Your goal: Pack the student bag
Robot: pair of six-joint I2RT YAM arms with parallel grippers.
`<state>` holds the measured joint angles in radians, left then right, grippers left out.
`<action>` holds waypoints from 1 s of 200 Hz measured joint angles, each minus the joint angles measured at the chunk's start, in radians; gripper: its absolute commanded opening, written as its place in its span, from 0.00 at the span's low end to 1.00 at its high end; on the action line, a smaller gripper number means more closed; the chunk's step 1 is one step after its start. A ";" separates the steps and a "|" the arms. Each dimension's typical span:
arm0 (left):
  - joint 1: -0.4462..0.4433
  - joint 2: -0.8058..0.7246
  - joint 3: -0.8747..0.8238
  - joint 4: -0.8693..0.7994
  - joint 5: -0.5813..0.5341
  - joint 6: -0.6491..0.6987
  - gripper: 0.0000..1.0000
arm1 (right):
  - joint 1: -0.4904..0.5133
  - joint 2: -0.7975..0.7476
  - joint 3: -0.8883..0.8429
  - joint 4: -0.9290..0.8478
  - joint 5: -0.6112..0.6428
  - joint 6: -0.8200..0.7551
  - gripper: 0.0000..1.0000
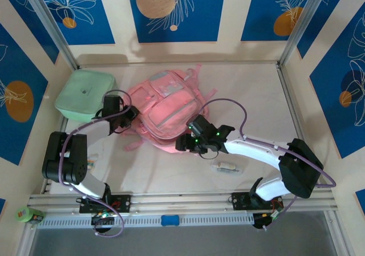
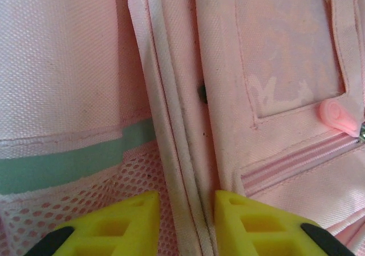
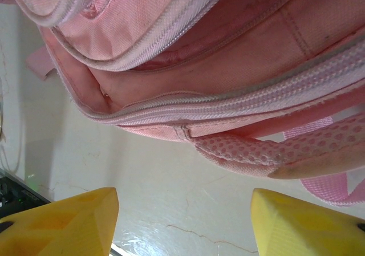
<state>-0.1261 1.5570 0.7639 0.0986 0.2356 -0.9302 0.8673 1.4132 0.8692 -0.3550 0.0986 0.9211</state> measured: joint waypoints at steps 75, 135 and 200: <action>-0.022 0.063 -0.053 0.182 0.003 -0.115 0.38 | -0.027 0.032 -0.002 0.024 -0.001 0.000 0.63; -0.143 0.141 -0.048 0.383 -0.082 -0.266 0.13 | -0.110 0.074 -0.002 0.051 -0.002 -0.043 0.64; -0.218 0.166 -0.013 0.420 -0.112 -0.330 0.00 | -0.315 0.106 0.023 0.042 -0.051 -0.162 0.64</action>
<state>-0.3443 1.7229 0.7509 0.5186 0.1238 -1.2602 0.5518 1.5196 0.8917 -0.3134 0.0471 0.7589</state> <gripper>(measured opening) 0.067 0.639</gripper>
